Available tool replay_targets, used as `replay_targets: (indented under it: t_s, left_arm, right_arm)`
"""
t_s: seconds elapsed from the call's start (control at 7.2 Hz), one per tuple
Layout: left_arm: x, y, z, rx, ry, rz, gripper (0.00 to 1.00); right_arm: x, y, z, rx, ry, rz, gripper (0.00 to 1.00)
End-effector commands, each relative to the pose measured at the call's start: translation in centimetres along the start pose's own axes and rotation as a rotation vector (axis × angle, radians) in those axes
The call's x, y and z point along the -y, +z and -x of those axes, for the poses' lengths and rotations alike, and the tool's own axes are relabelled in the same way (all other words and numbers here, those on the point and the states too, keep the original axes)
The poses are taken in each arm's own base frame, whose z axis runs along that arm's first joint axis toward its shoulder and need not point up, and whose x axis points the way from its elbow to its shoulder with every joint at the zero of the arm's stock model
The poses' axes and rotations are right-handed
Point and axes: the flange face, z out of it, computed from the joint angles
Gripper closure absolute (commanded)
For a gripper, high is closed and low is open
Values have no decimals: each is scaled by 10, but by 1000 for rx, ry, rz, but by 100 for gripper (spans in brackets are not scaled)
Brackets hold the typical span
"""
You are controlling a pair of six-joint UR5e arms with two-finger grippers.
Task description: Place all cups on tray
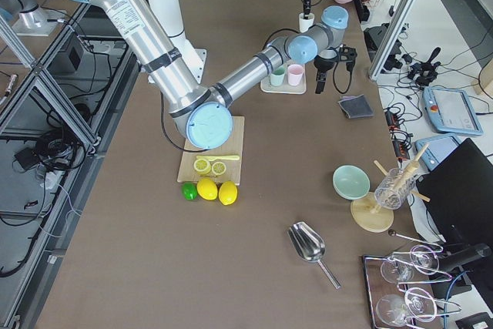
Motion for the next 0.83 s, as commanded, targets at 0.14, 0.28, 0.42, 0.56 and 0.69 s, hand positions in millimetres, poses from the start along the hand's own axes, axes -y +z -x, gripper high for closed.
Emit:
replay_targets:
  t_s: [0.14,0.28,0.42,0.56,0.69]
  left_arm:
    - [-60,60,-100,23,-30,-19,100]
    - [-67,75,-108,51,-17,-50,100]
    - [-65,79,-110,55,-15,-68,100]
    - [-65,79,-110,51,-13,-70,100]
    - [-63,75,-113,45,-9,-75,4]
  right_arm:
    - [-6,9,-44,-32,7,0,0]
    - [-6,9,-47,-33,10,-1,0]
    - [-7,13,-53,-39,18,5,0]
    - [-6,11,-56,-35,21,5,0]
    - [-5,10,-57,-34,24,6,0]
